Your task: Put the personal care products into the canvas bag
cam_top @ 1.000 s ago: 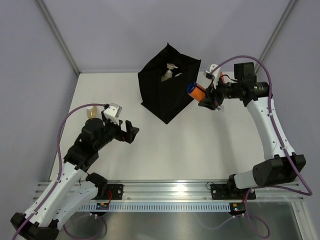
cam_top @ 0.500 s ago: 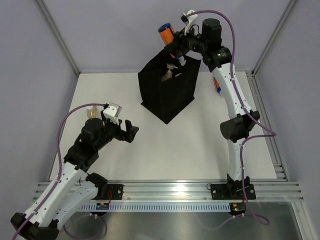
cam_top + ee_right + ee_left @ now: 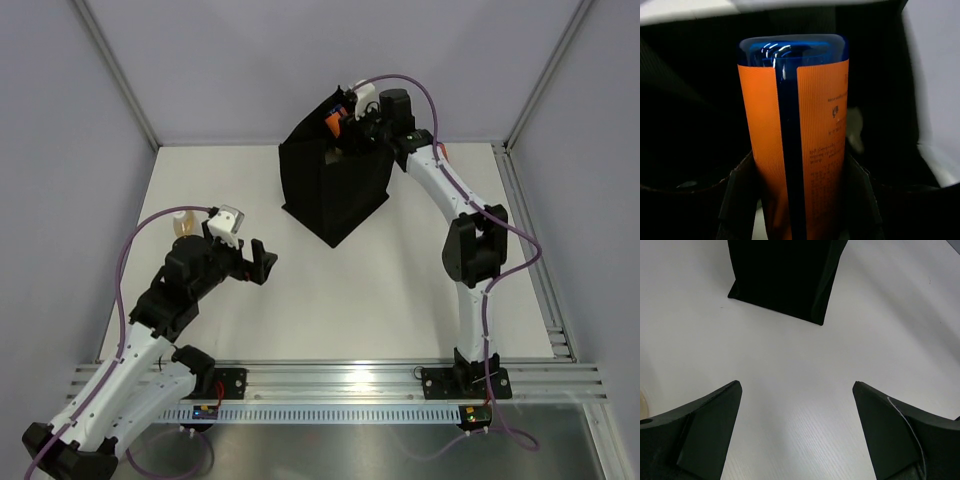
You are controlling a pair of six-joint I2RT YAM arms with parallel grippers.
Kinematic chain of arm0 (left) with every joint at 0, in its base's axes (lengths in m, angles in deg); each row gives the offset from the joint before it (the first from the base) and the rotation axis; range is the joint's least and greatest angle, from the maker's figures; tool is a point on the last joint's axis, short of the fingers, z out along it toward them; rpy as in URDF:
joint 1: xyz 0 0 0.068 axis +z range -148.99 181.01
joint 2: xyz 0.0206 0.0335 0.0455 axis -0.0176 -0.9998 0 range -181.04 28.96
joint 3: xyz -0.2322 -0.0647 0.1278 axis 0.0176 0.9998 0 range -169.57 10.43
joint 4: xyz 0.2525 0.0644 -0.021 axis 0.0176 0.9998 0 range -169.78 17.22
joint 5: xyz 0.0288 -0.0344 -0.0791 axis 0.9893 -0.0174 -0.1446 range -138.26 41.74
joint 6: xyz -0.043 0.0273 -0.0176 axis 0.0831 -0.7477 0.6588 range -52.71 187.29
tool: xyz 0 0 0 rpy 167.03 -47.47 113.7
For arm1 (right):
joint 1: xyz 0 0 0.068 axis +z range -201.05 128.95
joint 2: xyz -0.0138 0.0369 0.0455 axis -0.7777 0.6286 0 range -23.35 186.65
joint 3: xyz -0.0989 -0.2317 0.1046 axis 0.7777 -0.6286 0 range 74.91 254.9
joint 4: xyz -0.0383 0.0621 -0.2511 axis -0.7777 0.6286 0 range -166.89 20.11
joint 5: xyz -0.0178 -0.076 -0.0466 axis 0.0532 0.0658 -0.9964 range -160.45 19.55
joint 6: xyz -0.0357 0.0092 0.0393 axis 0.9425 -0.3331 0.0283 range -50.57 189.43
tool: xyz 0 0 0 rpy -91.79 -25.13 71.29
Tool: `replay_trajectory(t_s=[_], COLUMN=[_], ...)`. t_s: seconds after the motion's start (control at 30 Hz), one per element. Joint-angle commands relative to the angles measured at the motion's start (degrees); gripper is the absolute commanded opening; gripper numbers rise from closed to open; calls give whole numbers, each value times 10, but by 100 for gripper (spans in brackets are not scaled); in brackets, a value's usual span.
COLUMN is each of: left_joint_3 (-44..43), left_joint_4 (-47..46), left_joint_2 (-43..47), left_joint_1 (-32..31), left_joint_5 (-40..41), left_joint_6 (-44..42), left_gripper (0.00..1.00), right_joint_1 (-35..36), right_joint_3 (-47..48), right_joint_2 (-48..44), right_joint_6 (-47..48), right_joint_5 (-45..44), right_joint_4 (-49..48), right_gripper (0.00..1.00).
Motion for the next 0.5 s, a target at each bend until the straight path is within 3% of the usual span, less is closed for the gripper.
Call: replay_trajectory(t_s=[0.0, 0.17, 0.2, 0.23, 0.27, 0.33, 0.37, 0.47], left_joint_3=[-3, -4, -4, -2, -1, 0, 0, 0], left_joint_4=[-31, -23, -23, -23, -24, -21, -18, -6], left_joint_2=[3, 8, 11, 14, 20, 26, 26, 31], left_joint_1=[3, 3, 3, 3, 3, 3, 3, 3], left_joint_5=[2, -2, -1, 0, 1, 15, 25, 107], left_joint_6=[-9, -5, -3, -1, 0, 6, 12, 45], left_gripper=[99, 99, 99, 99, 99, 99, 99, 99], right_joint_1=[3, 3, 4, 3, 3, 3, 3, 3], right_joint_3=[-34, -8, -2, 18, 31, 70, 80, 91], right_joint_2=[-113, -94, -80, -71, -63, -34, -20, -14], right_joint_6=[24, 24, 24, 24, 24, 27, 28, 25], right_joint_5=[0, -28, -29, -29, -32, -34, -34, -36], right_joint_4=[-53, -1, 14, 22, 35, 69, 80, 95], right_gripper=[0, 0, 4, 9, 22, 34, 46, 59])
